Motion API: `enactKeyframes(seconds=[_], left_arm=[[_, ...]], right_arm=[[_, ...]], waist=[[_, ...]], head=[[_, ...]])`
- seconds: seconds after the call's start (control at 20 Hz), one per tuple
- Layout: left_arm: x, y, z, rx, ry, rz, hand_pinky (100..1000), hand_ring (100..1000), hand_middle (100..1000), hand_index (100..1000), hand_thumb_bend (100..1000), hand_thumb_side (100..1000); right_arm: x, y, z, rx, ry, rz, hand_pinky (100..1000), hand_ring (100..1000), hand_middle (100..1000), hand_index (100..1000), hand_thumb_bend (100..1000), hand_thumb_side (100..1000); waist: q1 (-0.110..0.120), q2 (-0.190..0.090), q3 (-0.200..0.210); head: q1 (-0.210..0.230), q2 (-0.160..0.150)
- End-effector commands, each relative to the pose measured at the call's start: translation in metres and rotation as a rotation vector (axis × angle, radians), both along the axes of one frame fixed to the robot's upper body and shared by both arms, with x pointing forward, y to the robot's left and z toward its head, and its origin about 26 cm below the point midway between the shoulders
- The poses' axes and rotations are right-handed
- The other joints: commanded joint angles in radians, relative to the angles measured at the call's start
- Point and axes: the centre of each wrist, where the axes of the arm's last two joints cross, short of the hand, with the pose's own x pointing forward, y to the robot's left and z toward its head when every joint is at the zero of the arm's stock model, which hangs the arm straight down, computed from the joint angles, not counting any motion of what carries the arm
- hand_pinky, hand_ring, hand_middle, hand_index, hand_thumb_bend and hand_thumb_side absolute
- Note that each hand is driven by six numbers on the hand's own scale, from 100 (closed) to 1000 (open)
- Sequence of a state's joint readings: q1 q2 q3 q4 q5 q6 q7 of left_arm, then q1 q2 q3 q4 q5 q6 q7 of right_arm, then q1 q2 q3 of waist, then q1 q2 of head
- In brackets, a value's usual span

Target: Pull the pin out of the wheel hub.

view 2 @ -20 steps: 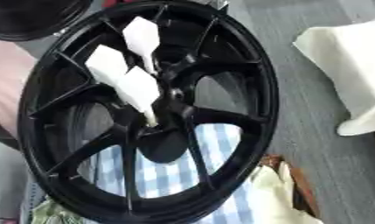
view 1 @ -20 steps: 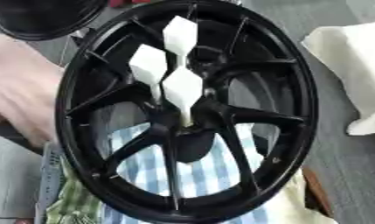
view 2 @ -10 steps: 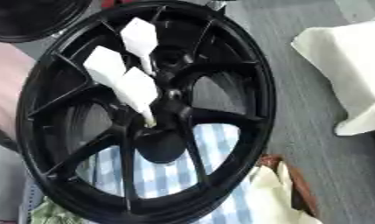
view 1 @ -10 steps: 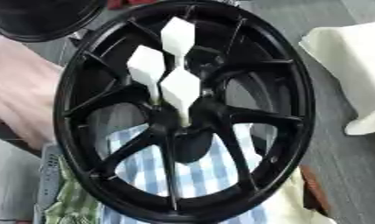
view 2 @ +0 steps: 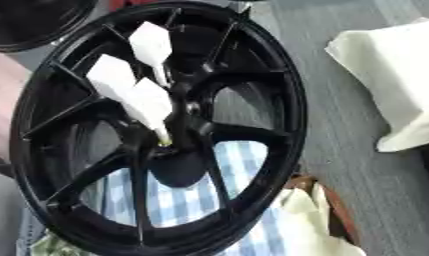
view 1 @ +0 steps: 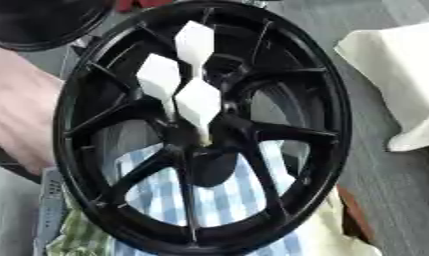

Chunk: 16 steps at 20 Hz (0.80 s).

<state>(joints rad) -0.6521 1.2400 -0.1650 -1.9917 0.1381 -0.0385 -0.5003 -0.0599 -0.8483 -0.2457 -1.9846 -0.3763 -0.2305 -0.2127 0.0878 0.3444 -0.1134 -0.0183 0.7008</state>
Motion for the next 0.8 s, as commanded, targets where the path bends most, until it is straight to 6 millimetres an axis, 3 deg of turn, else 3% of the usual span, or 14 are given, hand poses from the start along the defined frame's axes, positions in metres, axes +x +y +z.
enactKeyframes(seconds=[0.05, 0.8], left_arm=[[-0.002, -0.009, 0.004, 0.063, 0.03, 0.007, 800, 826, 714, 822, 278, 733], [0.036, -0.041, 0.015, 0.178, 0.172, -0.027, 803, 843, 734, 836, 345, 733]], right_arm=[[-0.002, 0.002, 0.011, -0.029, -0.018, 0.016, 872, 755, 626, 799, 100, 624], [0.0, 0.004, 0.01, -0.024, 0.003, 0.038, 872, 754, 624, 798, 100, 639]], waist=[[-0.002, -0.026, -0.002], [0.001, -0.032, 0.002]], head=[[0.006, 0.001], [-0.002, 0.017]])
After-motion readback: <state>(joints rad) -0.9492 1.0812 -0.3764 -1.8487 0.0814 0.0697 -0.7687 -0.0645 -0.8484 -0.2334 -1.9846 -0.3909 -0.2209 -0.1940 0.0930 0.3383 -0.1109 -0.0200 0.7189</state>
